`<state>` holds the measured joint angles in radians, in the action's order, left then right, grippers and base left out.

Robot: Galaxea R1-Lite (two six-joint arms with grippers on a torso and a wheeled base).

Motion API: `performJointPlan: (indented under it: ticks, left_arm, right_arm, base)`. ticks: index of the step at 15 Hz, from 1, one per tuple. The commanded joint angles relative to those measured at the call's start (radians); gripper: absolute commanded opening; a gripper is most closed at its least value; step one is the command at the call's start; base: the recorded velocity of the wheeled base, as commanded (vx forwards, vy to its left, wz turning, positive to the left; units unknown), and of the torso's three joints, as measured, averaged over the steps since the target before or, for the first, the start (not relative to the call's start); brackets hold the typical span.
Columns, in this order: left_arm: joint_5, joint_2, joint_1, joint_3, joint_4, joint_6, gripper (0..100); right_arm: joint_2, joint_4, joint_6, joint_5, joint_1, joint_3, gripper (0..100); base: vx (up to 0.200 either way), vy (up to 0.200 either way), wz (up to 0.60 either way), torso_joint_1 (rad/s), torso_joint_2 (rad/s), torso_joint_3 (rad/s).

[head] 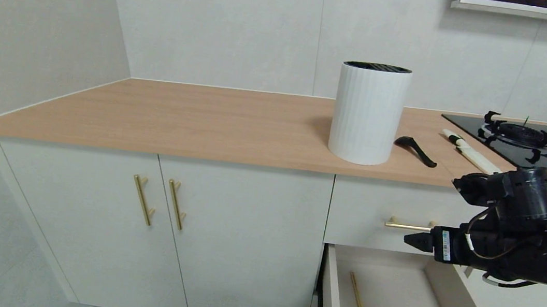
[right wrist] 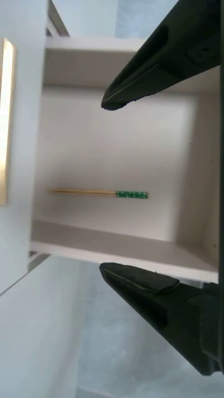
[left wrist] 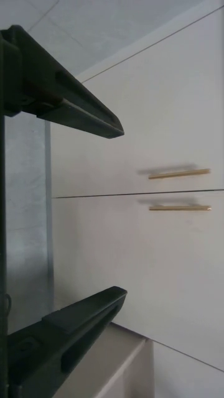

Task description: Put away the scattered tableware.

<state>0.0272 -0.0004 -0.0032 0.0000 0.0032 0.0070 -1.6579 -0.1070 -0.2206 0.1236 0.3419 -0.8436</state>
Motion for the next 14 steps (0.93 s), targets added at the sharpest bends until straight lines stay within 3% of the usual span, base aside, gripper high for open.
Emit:
performJointPlan:
  ticks: [1, 12, 14]
  left_arm:
    - [0.000, 0.000, 0.000, 0.000, 0.000, -0.001, 100]
    - [0.000, 0.000, 0.000, 0.000, 0.000, 0.001, 100]
    - [0.000, 0.000, 0.000, 0.000, 0.000, -0.001, 100]
  right_arm:
    - [-0.011, 0.000, 0.000, -0.001, 0.000, 0.000, 100]
    - [-0.030, -0.005, 0.000, 0.001, 0.000, 0.001, 100]
    - [-0.034, -0.077, 0.000, 0.001, 0.000, 0.026, 100]
  base:
    - [0.000, 0.000, 0.00, 0.178, -0.48, -0.290]
    - [0.000, 0.000, 0.00, 0.199, -0.47, -0.275]
    - [0.000, 0.000, 0.00, 0.066, -0.14, -0.080]
